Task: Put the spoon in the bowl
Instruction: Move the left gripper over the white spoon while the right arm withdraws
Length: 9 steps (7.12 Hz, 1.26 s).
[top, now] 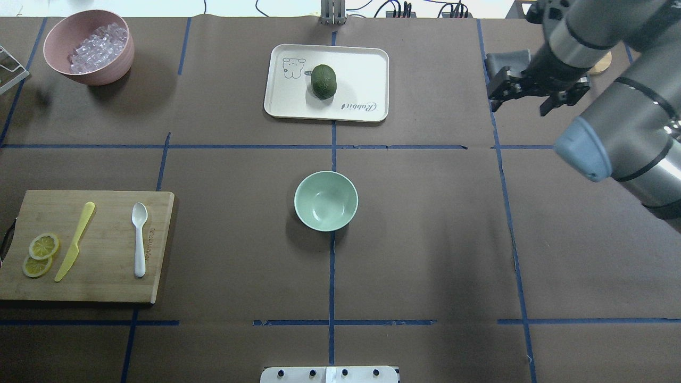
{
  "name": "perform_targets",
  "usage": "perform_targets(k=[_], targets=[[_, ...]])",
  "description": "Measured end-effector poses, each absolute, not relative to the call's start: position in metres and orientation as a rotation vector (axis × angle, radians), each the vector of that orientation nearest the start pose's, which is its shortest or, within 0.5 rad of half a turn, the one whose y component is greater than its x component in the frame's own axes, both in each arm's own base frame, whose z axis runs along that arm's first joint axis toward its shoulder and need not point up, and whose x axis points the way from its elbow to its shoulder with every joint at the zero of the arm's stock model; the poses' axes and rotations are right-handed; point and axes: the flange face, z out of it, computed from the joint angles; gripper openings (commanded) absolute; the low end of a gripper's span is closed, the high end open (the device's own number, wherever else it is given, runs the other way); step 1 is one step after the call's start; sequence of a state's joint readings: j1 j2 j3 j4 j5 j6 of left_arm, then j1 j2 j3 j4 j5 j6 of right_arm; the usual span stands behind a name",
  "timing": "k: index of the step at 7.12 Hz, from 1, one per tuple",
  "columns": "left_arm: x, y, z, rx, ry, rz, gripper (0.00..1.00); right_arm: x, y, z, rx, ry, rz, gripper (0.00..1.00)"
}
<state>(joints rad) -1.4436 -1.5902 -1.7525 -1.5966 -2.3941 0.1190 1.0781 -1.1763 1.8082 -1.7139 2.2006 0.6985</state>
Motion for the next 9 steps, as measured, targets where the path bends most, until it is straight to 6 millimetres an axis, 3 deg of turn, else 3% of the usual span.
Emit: perform_targets(k=[1,2,3,4,5,6,7,9], targets=[[0.017,-0.514,0.538,0.201,0.833,0.296,1.00,-0.156,-0.571,0.401,0.075,-0.736,-0.035,1.00],[0.033,-0.515,0.525,0.183,0.843,0.268,1.00,-0.090,-0.560,0.456,0.092,-0.710,-0.105,1.00],[0.060,-0.512,0.510,0.149,0.856,0.230,1.00,-0.029,-0.535,0.508,0.102,-0.693,-0.170,1.00],[0.092,-0.506,0.491,0.116,0.866,0.181,1.00,0.019,-0.502,0.555,0.099,-0.682,-0.215,1.00],[0.119,-0.500,0.473,0.094,0.864,0.124,1.00,0.047,-0.468,0.593,0.071,-0.678,-0.219,1.00],[0.147,-0.491,0.456,0.079,0.853,0.071,1.00,0.058,-0.443,0.617,0.039,-0.677,-0.206,1.00],[0.180,-0.476,0.439,0.060,0.833,0.015,1.00,0.062,-0.430,0.628,0.020,-0.677,-0.186,1.00],[0.248,-0.446,0.423,0.032,0.784,-0.113,1.00,0.064,-0.427,0.629,0.010,-0.678,-0.157,1.00]])
